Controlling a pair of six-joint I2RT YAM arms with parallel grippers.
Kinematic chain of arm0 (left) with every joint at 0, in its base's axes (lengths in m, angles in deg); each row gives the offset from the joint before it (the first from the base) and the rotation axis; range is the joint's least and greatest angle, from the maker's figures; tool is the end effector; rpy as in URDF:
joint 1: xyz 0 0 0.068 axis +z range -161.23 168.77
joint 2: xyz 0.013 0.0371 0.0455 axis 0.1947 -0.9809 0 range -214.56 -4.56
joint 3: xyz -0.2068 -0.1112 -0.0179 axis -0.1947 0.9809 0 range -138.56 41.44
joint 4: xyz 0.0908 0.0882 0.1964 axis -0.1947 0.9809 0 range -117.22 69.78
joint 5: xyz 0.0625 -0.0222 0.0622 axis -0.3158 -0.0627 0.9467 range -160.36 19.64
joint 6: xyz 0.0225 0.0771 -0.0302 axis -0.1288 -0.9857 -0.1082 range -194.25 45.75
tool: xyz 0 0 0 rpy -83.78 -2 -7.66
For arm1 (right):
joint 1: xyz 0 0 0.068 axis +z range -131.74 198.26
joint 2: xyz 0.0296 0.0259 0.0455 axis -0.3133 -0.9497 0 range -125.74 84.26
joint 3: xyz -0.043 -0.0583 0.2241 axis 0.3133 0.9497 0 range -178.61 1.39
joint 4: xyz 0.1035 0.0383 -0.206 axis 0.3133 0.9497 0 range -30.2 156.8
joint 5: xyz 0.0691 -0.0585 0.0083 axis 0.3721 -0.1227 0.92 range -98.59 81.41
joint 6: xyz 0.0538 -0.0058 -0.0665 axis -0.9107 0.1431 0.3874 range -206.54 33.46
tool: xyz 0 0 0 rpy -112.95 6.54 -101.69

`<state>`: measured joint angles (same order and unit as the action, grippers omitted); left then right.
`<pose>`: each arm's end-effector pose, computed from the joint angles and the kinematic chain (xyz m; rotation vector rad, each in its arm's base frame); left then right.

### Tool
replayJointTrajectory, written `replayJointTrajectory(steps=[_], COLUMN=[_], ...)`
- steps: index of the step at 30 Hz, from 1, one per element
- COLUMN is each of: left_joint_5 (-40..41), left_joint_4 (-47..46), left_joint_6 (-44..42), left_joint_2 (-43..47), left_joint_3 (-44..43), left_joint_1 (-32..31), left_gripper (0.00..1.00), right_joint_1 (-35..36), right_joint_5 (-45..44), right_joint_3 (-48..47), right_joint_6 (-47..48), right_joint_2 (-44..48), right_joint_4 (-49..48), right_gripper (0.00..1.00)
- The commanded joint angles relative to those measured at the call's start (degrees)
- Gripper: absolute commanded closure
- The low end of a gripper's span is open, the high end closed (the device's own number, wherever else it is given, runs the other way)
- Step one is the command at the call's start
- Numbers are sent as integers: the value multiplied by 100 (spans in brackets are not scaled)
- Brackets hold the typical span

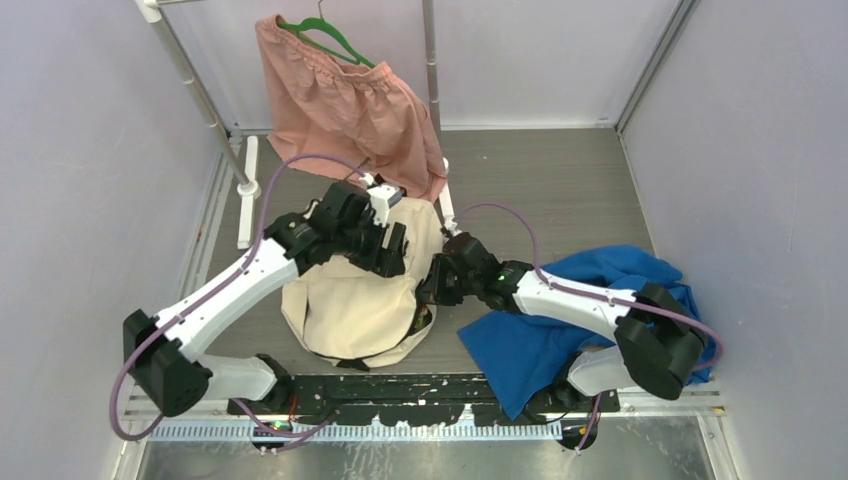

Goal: Pack the student bag
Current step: Adjust the student bag at the center of the board.

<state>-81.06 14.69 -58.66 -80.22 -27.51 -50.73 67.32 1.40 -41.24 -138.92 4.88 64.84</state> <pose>0.2093 -0.1908 0.2549 0.6064 2.4353 -0.6465 0.1850 0.2333 0.1554 -0.0260 2.5491 1.0232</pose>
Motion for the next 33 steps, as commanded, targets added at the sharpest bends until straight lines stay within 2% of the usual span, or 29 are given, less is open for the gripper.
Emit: replayJointTrajectory(steps=[1, 6, 12, 17, 20, 24, 28, 33], left_joint_5=[-148, 509, 1804, 3017, 3223, 3379, 3601, 3923], left_joint_4=[-245, -587, -792, -815, -586, -253, -116, 53], left_joint_6=[1029, 1781, 2636, 3188, 3212, 3223, 3309, 3347], left_joint_2=[654, 832, 499, 56, -423, -947, -1092, -909], left_joint_3=[428, 877, 978, 871, 662, 356, 285, 445], left_joint_1=[-382, -1148, -1923, -2496, -2627, -2767, -2778, -2753], left_gripper=[32, 32, 33, 34, 34, 35, 47, 86], right_joint_1=[-108, -292, -458, -953, -1281, -1337, -1336, -1312], right_joint_5=[-532, -922, -1244, -1484, -1279, -1224, -869, -187], right_joint_3=[-235, -287, -302, -18, 63, 3, 27, 115], right_joint_6=[502, 970, 983, 838, 887, 933, 757, 318], right_joint_2=[830, 1486, 1421, 1888, 2138, 2234, 2202, 2135], right_joint_4=[629, 1439, 1714, 1878, 1977, 2102, 1897, 1219], right_gripper=[88, 85, 85, 83, 81, 81, 81, 80])
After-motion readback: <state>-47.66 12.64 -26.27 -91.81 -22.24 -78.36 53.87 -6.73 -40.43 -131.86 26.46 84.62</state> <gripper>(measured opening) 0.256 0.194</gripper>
